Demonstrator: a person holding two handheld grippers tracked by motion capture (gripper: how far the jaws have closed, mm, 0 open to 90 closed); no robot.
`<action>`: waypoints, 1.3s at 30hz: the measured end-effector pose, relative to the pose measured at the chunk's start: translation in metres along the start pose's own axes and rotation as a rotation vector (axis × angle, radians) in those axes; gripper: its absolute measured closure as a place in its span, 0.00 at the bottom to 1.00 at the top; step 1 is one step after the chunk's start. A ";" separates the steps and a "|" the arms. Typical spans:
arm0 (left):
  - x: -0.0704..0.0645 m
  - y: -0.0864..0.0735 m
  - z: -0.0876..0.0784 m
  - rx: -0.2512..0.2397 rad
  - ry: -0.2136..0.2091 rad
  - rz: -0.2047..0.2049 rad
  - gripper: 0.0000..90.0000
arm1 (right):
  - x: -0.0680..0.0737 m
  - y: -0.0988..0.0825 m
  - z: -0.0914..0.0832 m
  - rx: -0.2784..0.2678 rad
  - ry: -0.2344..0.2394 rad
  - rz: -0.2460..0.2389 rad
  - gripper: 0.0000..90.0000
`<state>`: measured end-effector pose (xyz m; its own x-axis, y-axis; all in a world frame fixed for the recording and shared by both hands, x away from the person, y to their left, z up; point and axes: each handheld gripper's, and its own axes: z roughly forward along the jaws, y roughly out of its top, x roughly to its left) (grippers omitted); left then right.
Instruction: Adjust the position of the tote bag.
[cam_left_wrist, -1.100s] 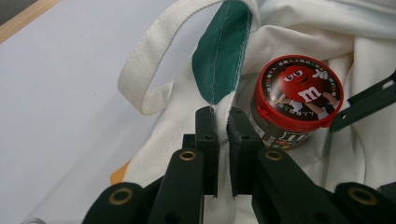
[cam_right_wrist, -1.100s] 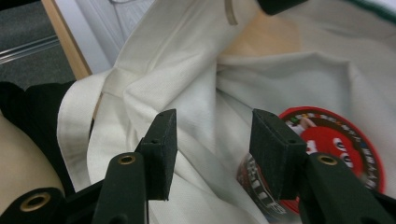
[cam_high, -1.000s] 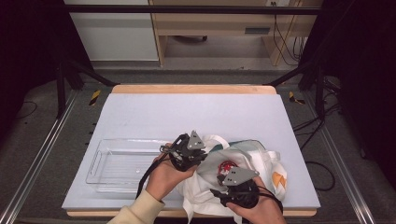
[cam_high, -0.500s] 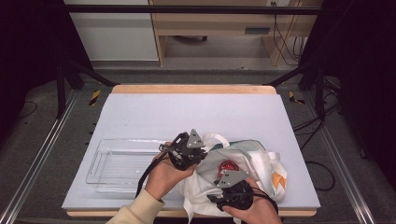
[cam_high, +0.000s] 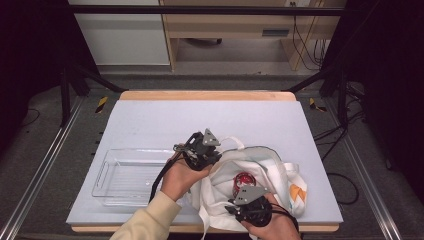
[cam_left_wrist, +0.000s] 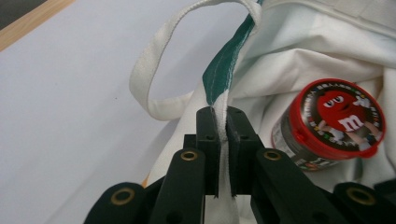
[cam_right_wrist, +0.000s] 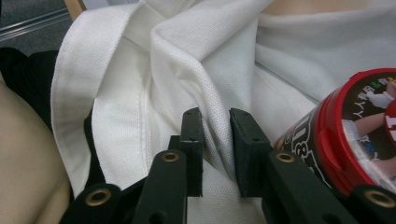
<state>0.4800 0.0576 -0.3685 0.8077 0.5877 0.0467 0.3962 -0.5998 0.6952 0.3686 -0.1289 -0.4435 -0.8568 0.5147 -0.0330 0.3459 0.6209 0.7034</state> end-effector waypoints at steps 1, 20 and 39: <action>0.002 0.000 0.001 -0.003 0.004 0.000 0.95 | 0.000 0.000 0.000 -0.002 -0.002 -0.001 0.88; 0.013 0.011 0.005 -0.019 0.062 -0.023 0.95 | 0.004 -0.002 -0.021 -0.061 -0.015 0.005 0.96; 0.021 0.009 0.017 0.002 0.070 -0.049 0.95 | 0.009 -0.007 -0.014 -0.043 0.007 -0.008 0.96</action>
<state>0.5083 0.0550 -0.3734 0.7546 0.6532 0.0624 0.4357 -0.5699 0.6966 0.3529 -0.1372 -0.4386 -0.8621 0.5055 -0.0343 0.3222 0.5991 0.7330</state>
